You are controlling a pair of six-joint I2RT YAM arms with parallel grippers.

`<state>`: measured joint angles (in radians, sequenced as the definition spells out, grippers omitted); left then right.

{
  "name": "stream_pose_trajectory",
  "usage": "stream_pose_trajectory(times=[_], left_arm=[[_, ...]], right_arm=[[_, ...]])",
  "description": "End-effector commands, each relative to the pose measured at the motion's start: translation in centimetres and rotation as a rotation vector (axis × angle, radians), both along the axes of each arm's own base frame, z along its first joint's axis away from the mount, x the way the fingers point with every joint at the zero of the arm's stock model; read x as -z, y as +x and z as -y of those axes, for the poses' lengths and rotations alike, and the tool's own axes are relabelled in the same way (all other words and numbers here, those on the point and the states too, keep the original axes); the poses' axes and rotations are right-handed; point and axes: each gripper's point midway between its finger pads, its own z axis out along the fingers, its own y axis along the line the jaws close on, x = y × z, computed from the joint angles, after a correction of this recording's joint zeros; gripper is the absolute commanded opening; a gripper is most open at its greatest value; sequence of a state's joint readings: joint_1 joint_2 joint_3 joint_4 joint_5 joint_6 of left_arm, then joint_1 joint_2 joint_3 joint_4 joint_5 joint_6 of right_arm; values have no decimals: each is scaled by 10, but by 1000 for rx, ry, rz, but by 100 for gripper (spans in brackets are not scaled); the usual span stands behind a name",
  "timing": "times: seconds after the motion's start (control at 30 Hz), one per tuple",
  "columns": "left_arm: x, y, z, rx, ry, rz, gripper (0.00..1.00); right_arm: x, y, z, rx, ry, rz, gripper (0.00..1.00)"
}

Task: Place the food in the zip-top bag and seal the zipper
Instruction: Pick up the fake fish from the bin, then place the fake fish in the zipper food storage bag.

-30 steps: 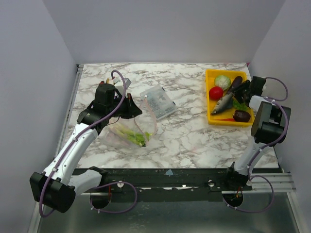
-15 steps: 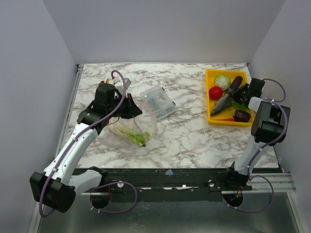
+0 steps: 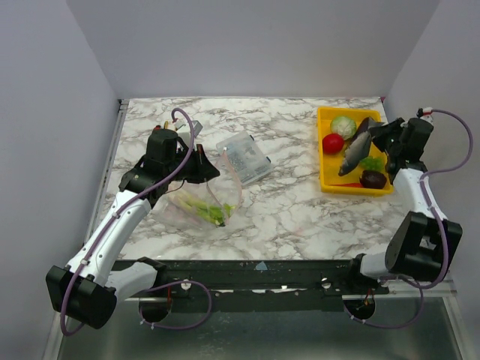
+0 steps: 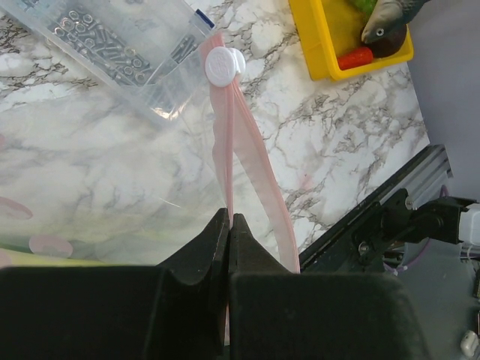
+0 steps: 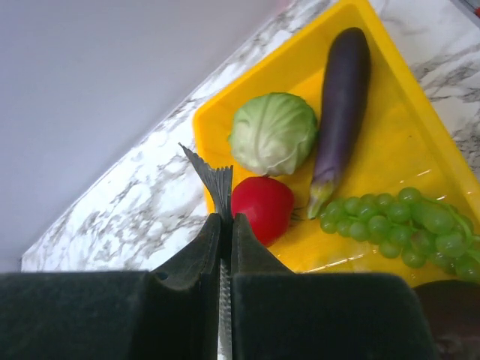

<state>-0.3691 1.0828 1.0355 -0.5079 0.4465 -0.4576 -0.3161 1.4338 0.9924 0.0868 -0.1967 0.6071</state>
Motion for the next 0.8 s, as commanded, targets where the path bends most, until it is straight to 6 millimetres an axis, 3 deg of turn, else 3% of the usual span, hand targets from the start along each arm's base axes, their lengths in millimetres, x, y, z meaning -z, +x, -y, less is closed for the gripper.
stream_pose_trajectory(times=[0.0,0.1,0.2,0.27,0.37,0.53,0.67,0.77], left_arm=[[-15,-6,9,47,-58,38,0],[-19,-8,11,53,-71,38,0],[-23,-9,12,58,-84,43,0],[-24,-11,11,55,-90,37,0],[-30,-13,11,50,-101,30,0],[-41,-25,11,50,-138,17,0],[-49,-37,11,66,-164,7,0],[-52,-47,10,81,-168,-10,0]], right_arm=[[-38,-18,-23,-117,-60,157,0],[-77,-34,-52,-234,-67,292,0],[-110,-50,-95,-394,-62,401,0],[-131,-61,-129,-502,-56,461,0],[-165,-87,-199,-713,-35,579,0],[-225,-155,-321,-1064,-24,795,0],[-261,-215,-394,-1321,-17,960,0],[-267,-267,-440,-1542,-42,1095,0]])
